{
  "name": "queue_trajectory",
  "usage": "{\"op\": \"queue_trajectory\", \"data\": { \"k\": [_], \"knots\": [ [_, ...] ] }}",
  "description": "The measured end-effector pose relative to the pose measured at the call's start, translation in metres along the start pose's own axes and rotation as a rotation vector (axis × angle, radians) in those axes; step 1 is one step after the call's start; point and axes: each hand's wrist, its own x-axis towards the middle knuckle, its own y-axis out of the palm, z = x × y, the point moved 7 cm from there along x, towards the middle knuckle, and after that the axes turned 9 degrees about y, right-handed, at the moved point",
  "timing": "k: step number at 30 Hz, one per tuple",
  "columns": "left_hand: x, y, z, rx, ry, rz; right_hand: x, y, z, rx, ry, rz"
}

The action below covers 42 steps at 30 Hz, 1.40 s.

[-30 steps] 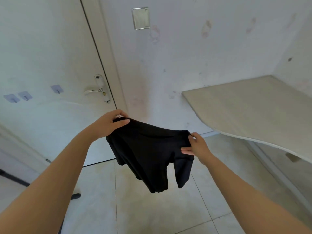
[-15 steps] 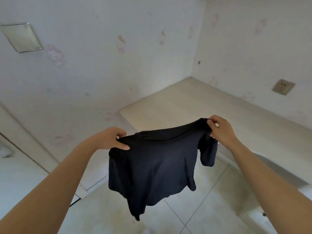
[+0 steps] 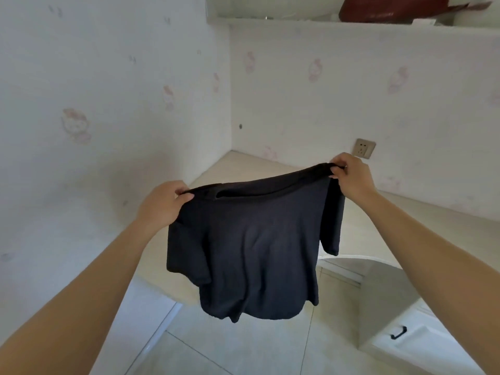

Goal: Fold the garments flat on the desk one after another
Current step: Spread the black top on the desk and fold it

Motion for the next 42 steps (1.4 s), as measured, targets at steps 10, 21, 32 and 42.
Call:
{"op": "queue_trajectory", "data": {
  "k": [10,21,32,42],
  "knots": [
    [0.150,0.013,0.015,-0.415,-0.090,-0.270,0.139,0.029,0.027,-0.077,-0.082,-0.135],
    [0.328,0.084,0.070,-0.256,-0.248,-0.349,0.366,0.139,-0.009,-0.050,-0.039,0.034],
    [0.457,0.176,0.158,-0.151,-0.481,-0.419,0.524,0.293,-0.028,-0.029,-0.143,0.253],
    [0.402,0.309,0.174,-0.090,-0.470,0.117,0.475,0.389,-0.126,-0.300,-0.106,0.785]
  ]
}}
